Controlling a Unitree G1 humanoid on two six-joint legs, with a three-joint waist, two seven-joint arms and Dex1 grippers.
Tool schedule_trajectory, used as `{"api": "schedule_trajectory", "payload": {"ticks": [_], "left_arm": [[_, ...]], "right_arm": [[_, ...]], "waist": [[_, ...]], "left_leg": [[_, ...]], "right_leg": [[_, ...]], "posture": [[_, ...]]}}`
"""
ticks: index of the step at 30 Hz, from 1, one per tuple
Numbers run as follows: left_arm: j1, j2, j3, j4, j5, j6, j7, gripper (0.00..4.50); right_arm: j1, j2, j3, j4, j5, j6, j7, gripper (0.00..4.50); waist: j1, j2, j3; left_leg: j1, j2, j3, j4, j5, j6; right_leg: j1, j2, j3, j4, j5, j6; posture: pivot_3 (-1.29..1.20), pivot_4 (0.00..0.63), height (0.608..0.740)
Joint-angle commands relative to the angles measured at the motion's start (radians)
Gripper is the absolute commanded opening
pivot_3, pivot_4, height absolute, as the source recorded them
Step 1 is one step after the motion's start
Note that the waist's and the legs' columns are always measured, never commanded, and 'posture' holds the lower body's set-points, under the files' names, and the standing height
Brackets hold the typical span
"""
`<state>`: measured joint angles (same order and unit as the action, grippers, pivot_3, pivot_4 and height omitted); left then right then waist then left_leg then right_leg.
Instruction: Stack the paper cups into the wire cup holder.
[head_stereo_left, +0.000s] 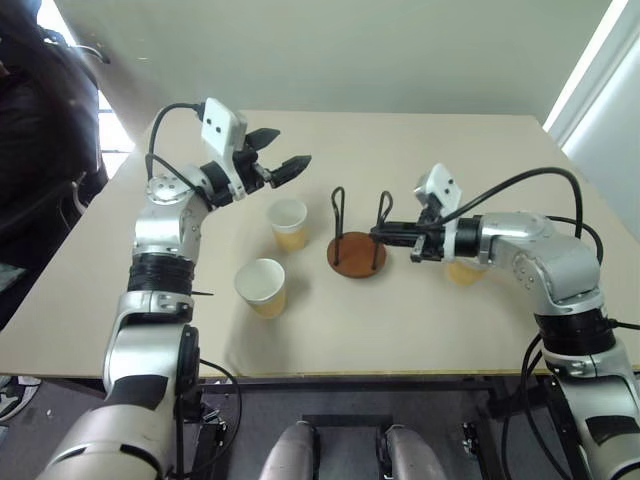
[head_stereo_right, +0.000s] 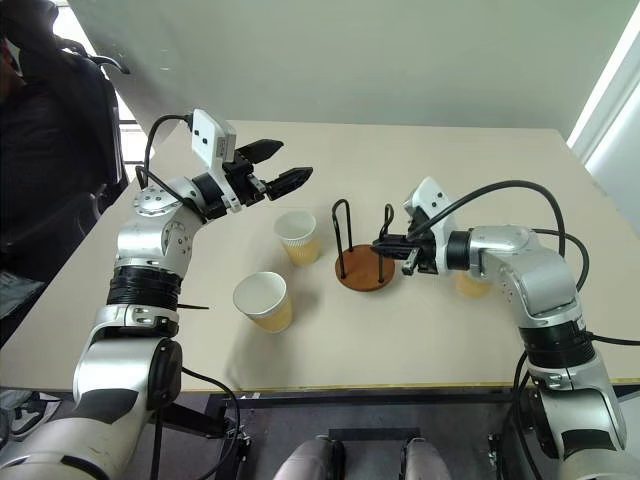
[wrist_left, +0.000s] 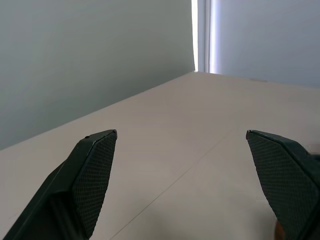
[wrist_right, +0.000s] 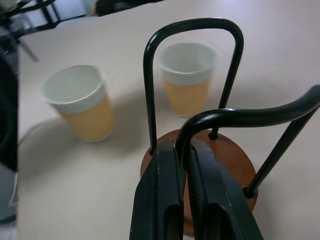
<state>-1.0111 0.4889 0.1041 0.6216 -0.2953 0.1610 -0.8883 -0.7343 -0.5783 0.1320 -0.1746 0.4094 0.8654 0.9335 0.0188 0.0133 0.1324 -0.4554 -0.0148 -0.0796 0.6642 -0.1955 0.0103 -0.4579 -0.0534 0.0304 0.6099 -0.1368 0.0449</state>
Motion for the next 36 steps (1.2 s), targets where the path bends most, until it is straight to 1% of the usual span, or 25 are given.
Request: {"api": "schedule_trajectory", "payload": {"ticks": [1, 10, 15, 22, 36], "left_arm": [[-0.029, 0.013, 0.01, -0.026, 0.001, -0.004, -0.002, 4.45], [-0.034, 0.018, 0.01, -0.027, 0.006, 0.0, -0.006, 4.45], [-0.04, 0.021, 0.01, -0.023, 0.01, 0.002, -0.008, 4.45], [-0.051, 0.022, 0.009, -0.011, 0.015, -0.001, -0.013, 4.45], [-0.05, 0.028, 0.012, -0.017, 0.016, 0.001, -0.015, 4.45]], "right_arm": [[0.008, -0.031, -0.002, -0.045, 0.013, -0.031, 0.03, 0.04], [0.021, -0.08, 0.004, 0.016, -0.011, -0.083, 0.062, 0.04], [0.049, -0.099, 0.004, 0.004, -0.004, -0.089, 0.078, 0.04], [0.086, -0.109, 0.01, -0.025, 0.003, -0.09, 0.095, 0.04], [0.089, -0.107, 0.026, -0.002, -0.014, -0.13, 0.107, 0.04]], "waist": [[0.003, 0.0, 0.0], [0.003, 0.0, 0.0], [0.003, 0.0, 0.0], [0.002, 0.0, 0.0], [0.002, 0.0, 0.0]], "left_leg": [[0.0, 0.0, 0.0, 0.0, 0.0, 0.0], [0.001, 0.0, 0.0, 0.0, 0.001, 0.0], [0.001, 0.0, 0.0, 0.0, 0.001, 0.001], [0.001, 0.0, 0.0, 0.0, 0.001, 0.001], [0.001, 0.0, 0.0, 0.0, 0.001, 0.001]], "right_leg": [[0.0, 0.0, 0.0, 0.0, 0.0, 0.0], [0.001, 0.0, 0.0, 0.001, 0.0, 0.0], [0.001, 0.0, 0.0, 0.0, 0.0, 0.0], [0.001, 0.0, 0.0, 0.0, 0.0, 0.0], [0.001, 0.0, 0.0, 0.0, 0.0, 0.0]], "posture": [[0.0, 0.15, 0.74], [0.0, 0.15, 0.74], [0.0, 0.15, 0.74], [0.0, 0.15, 0.74], [0.0, 0.15, 0.74]]}}
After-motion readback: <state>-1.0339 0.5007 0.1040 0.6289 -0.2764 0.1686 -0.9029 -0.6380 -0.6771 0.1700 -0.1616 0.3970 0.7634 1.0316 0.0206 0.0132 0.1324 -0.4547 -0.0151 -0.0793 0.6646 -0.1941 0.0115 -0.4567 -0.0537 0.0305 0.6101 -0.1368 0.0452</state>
